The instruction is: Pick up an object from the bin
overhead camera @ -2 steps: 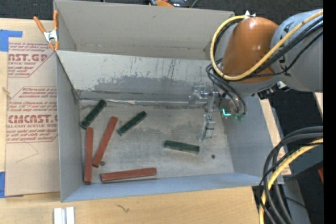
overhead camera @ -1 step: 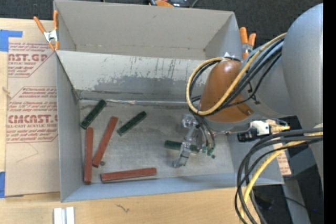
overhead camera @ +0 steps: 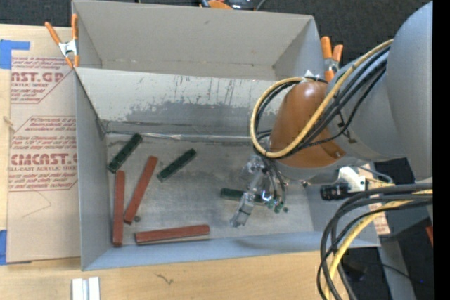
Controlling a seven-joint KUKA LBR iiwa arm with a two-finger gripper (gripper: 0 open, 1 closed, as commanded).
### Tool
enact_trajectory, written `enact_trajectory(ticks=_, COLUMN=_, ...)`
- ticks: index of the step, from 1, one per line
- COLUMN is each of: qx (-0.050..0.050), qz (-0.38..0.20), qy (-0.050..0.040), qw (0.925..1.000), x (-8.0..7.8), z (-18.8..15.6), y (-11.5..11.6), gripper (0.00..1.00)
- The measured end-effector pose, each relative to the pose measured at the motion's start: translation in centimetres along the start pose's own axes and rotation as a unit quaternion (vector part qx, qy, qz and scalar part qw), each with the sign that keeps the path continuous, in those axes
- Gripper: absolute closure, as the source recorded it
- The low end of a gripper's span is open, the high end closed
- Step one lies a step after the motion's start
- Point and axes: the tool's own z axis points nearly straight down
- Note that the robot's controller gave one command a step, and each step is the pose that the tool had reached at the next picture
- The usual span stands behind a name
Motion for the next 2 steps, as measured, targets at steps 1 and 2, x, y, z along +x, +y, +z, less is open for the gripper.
enact_trajectory(ticks=1, qx=0.001, qz=0.139, qy=0.0002, qw=0.9903, x=0.1, z=0.1, y=-1.5, gripper=0.0)
enact_trajectory(ticks=2, qx=0.002, qz=0.136, qy=0.0011, qw=0.9907, x=0.6, z=3.3, y=-0.5, gripper=0.0)
